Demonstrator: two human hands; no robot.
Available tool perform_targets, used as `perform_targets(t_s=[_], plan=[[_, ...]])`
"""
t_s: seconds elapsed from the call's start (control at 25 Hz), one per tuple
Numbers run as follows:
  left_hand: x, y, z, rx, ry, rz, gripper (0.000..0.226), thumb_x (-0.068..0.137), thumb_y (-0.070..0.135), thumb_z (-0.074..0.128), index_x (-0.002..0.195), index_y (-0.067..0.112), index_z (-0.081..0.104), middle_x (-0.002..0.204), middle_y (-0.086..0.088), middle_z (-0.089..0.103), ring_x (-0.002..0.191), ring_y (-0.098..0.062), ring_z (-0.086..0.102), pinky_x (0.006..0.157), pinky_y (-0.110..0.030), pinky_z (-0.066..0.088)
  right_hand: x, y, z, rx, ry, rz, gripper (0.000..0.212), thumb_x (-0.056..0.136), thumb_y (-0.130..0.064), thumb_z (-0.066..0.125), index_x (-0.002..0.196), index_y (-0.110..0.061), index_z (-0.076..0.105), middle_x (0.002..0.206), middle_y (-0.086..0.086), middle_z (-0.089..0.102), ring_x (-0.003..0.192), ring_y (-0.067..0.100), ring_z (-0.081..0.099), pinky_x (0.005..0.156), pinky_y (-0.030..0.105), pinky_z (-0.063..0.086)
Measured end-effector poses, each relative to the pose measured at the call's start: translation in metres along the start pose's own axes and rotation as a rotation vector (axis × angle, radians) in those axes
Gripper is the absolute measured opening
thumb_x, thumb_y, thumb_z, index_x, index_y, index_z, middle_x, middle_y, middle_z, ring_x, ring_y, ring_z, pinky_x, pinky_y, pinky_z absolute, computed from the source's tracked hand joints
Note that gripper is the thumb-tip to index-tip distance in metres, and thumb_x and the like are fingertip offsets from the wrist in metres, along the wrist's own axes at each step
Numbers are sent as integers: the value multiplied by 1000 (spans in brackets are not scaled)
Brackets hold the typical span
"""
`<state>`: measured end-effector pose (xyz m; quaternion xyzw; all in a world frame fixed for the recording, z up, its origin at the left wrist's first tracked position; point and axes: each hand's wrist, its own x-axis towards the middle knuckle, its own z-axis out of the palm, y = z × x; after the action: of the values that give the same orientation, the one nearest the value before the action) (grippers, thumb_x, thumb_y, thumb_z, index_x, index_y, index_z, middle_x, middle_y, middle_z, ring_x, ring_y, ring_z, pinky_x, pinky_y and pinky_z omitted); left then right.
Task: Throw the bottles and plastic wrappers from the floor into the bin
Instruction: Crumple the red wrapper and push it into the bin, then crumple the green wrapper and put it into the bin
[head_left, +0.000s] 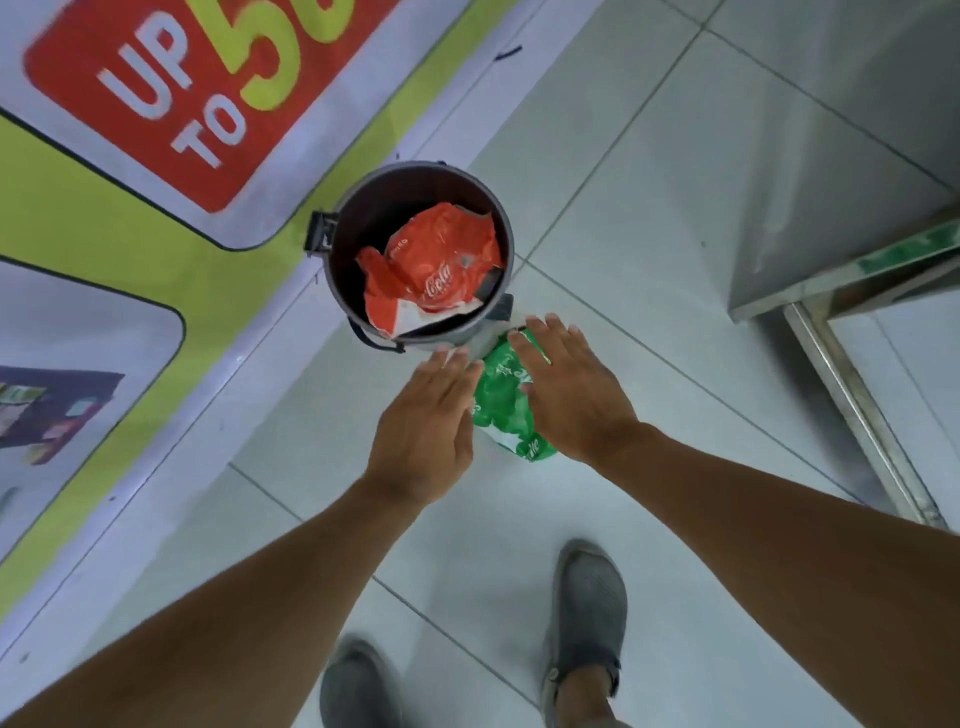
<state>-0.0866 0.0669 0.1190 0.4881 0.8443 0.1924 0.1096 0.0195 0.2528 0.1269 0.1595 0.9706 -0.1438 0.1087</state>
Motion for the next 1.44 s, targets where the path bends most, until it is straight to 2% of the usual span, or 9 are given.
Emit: perform_targets(t_s=[0.08, 0.24, 0.52, 0.68, 0.84, 1.04, 1.16, 1.28, 1.44], plan=[[2, 6, 30, 24, -194, 11, 53, 101, 17, 50, 153, 8, 51, 161, -16, 48, 155, -36, 37, 126, -50, 32, -15, 17, 30, -26, -81, 36, 68, 98, -23, 52, 158, -11, 22, 164, 19, 21, 152, 38, 12, 124, 49, 13], [21, -8, 100, 202, -467, 19, 69, 106, 34, 42, 167, 16, 14, 176, -15, 8, 164, -34, 1, 133, -51, 7, -26, 38, 100, -51, -237, 116, 90, 95, -48, 58, 160, -18, 4, 168, 18, 0, 154, 36, -3, 124, 53, 8], [52, -41, 177, 253, -513, -115, 93, 97, 66, 46, 166, 31, -5, 175, -13, -17, 162, -37, -11, 129, -63, 5, 1, 68, 171, -155, -295, 183, 137, 60, -82, 68, 157, -29, -13, 167, 13, -16, 151, 42, -13, 112, 76, 7], [47, -48, 199, 159, -518, -164, 102, 92, 63, 62, 166, 33, -2, 174, -10, -22, 163, -39, -5, 125, -65, 15, 9, 75, 193, -80, -289, 173, 137, 61, -72, 78, 156, -34, -13, 167, 11, -15, 152, 40, -10, 111, 77, 14], [41, -50, 207, 142, -471, -168, 98, 95, 54, 64, 167, 27, 3, 176, -11, -15, 163, -38, -1, 130, -59, 14, 4, 71, 200, -60, -242, 145, 118, 77, -57, 76, 159, -30, -4, 168, 13, -3, 153, 37, -2, 116, 70, 16], [23, -39, 202, 84, -435, -160, 82, 104, 40, 55, 167, 20, 7, 177, -11, -3, 163, -35, 6, 131, -51, 16, -7, 55, 191, 32, -172, 166, 83, 94, -17, 65, 160, -19, 15, 165, 17, 20, 152, 34, 16, 122, 56, 17], [9, -33, 186, 56, -414, -152, 71, 108, 32, 48, 167, 19, 11, 177, -9, 2, 162, -33, 15, 129, -48, 27, -16, 40, 172, 49, -118, 163, 73, 88, 5, 60, 154, -10, 33, 156, 18, 41, 143, 36, 38, 116, 52, 31], [-7, -20, 143, 38, -404, -145, 66, 109, 27, 45, 167, 18, 15, 177, -8, 7, 160, -32, 25, 122, -45, 37, -35, 12, 132, 66, -68, 163, 66, 81, 9, 64, 144, -4, 50, 143, 20, 56, 126, 40, 57, 98, 52, 50], [-24, 3, 62, 15, -400, -145, 66, 109, 25, 45, 166, 16, 16, 177, -11, 8, 161, -33, 22, 126, -46, 32, -60, -24, 62, 60, -93, 138, 61, 89, 4, 57, 148, -4, 44, 150, 19, 49, 137, 37, 47, 108, 51, 41]])
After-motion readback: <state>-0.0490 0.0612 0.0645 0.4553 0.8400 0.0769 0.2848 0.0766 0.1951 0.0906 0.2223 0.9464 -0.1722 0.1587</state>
